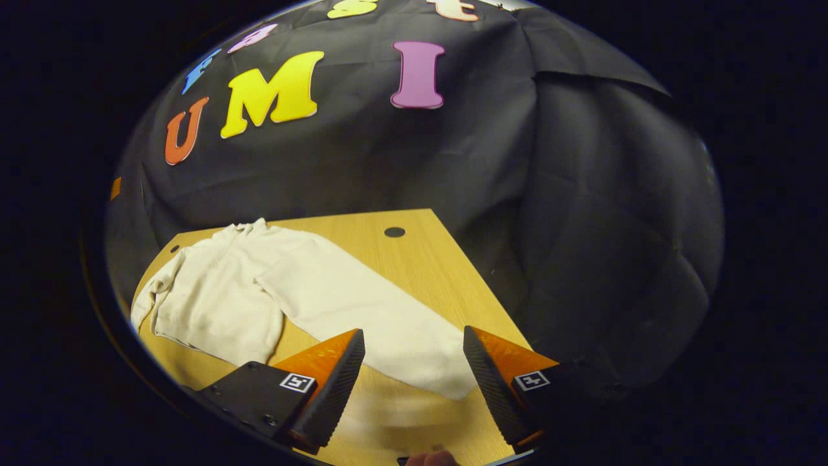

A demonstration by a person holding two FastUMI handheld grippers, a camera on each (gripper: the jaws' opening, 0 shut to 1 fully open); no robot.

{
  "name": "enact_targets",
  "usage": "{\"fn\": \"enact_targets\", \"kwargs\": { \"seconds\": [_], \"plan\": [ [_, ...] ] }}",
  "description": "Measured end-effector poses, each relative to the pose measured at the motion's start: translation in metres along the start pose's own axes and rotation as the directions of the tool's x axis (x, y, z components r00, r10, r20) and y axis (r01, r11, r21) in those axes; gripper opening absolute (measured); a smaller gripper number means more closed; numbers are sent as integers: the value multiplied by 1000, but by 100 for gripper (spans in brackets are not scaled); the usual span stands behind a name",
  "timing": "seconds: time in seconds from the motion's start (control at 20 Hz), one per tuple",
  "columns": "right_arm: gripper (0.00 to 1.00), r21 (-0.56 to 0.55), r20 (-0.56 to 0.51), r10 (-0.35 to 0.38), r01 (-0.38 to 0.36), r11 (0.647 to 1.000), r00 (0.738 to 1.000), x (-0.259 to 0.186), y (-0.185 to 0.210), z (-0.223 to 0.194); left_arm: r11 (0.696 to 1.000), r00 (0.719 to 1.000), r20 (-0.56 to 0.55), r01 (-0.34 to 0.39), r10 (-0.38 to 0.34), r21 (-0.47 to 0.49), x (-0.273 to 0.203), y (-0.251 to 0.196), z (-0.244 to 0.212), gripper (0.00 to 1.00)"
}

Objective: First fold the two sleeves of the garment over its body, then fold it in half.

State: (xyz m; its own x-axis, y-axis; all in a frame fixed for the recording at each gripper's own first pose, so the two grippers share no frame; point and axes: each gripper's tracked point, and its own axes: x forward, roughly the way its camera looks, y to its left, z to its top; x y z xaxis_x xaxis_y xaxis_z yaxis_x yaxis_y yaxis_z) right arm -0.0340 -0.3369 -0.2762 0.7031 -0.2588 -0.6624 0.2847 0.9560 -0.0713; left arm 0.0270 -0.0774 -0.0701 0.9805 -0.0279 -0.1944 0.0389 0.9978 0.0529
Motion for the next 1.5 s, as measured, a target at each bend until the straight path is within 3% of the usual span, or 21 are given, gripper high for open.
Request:
{"fn": "enact_targets", "kwargs": {
  "seconds": [0.55,0.85,1.0,1.05,1.25,1.35,1.4,1.5],
  "plan": [
    [94,30,-158,-104,111,993,982,64,-55,-54,999,998,-54,-34,35,20,1,14,-15,99],
    [96,77,-212,-81,99,992,974,66,-51,-72,999,997,-56,-43,44,26,-3,18,-18,99],
    [95,44,-226,-49,61,997,973,68,-46,-75,999,996,-67,-51,52,13,-6,19,-21,99],
    [90,32,-228,-43,51,998,973,70,-45,-75,999,996,-68,-53,54,14,-6,19,-21,99],
    [37,66,-251,-14,32,997,968,70,-46,-74,999,997,-62,-46,47,18,-8,16,-17,99],
    [36,92,-264,-13,38,995,964,69,-48,-72,999,998,-55,-43,44,18,-10,16,-16,99],
    [15,101,-265,-11,40,994,964,71,-48,-73,999,998,-53,-44,45,16,-11,17,-14,99],
    [15,105,-268,-7,36,994,964,71,-47,-71,999,997,-53,-53,53,14,-12,21,-15,99]
  ]
}}
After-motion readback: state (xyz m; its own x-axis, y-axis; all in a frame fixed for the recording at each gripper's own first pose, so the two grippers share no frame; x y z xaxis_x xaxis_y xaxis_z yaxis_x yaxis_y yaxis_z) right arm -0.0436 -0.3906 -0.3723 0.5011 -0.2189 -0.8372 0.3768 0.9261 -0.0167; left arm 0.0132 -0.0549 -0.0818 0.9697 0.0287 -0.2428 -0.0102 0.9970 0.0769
